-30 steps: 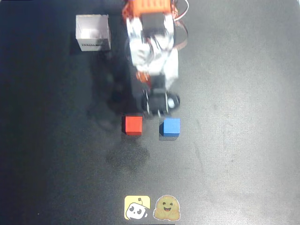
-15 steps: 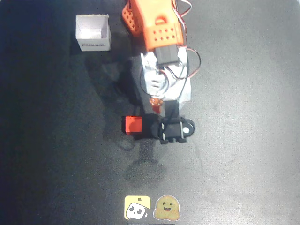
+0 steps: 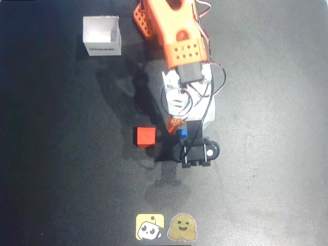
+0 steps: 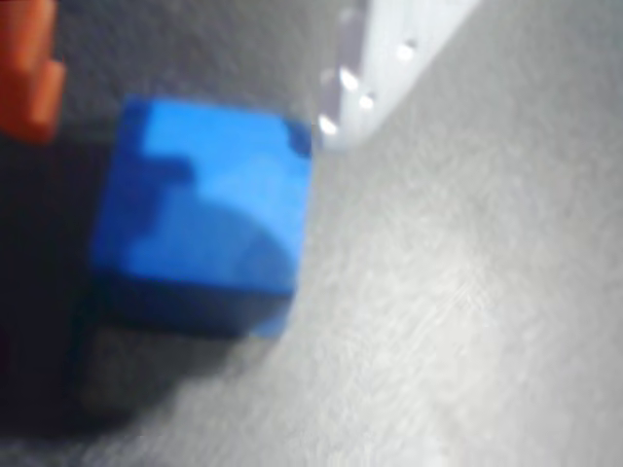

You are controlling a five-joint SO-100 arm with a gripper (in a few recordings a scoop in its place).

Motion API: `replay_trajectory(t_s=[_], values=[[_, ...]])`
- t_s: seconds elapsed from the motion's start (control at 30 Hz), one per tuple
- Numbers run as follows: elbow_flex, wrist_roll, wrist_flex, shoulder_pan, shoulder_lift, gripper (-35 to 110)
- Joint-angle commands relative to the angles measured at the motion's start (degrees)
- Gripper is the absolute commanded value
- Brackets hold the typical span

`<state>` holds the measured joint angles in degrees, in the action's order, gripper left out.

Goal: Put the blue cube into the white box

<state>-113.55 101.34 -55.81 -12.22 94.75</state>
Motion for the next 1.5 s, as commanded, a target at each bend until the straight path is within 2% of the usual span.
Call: replay_trajectory(t_s=[0.0,0.33,0.53,0.7,1.13,1.47], values=[[2.4,0.6,1.9,-0.5,-0.7,21],[1.8,1.0,6.3,-0.6,-5.2,19],[1.3,1.8,7.8,-0.4,-7.3,0],[0.9,2.2,6.2,0.2,-4.7,0],[2.5,10.7,-18.1,5.4,18.3,0],[2.3,10.2,-35.4,25.8,33.8,0]])
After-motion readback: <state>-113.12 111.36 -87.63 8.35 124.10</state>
